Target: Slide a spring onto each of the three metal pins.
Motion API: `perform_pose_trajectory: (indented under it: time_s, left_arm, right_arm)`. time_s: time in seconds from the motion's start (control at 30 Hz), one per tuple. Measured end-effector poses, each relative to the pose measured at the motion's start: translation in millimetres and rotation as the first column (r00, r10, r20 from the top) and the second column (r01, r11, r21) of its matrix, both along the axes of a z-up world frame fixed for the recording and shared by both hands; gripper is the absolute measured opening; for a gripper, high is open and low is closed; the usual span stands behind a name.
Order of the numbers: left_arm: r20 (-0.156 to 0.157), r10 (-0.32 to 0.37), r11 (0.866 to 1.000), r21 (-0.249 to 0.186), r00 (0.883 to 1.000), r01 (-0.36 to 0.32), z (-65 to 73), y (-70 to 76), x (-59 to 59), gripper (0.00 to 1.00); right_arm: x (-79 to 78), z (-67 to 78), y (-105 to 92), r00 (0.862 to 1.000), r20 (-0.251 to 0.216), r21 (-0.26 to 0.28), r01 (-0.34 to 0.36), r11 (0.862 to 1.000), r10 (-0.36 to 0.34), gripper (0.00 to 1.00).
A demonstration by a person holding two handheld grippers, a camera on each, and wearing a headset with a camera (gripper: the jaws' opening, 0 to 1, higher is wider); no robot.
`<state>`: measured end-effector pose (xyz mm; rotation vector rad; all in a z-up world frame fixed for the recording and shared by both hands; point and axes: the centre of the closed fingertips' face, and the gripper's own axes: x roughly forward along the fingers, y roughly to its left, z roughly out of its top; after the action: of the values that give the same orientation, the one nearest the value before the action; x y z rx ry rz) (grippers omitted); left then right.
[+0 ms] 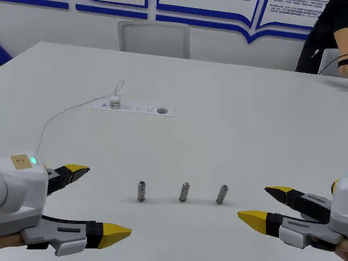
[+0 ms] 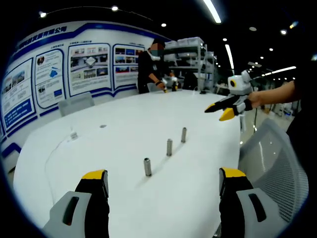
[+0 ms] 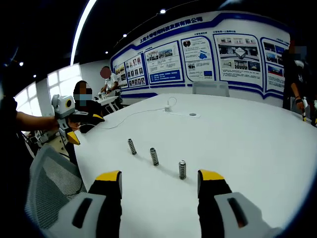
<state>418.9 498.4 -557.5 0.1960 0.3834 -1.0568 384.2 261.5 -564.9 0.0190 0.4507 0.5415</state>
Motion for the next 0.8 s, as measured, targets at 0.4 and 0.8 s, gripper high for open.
perform_pose_trajectory:
  time_s: [0.4,0.8]
  left_arm:
    - [-0.014,0.028,1.000,-0.013,1.000,-0.028,-10.0,6.3,-7.5,0.94]
    - [-0.025,0.045,0.999,-0.006,0.999,-0.046,-19.7,10.5,-11.3,0.94]
  right_arm:
    - [-6.0,-11.9,4.6,1.000,-0.024,0.039,0.009,0.999,-0.008,0.62]
    - [-9.2,-18.9,3.9,0.998,-0.040,0.065,0.042,0.997,-0.040,0.62]
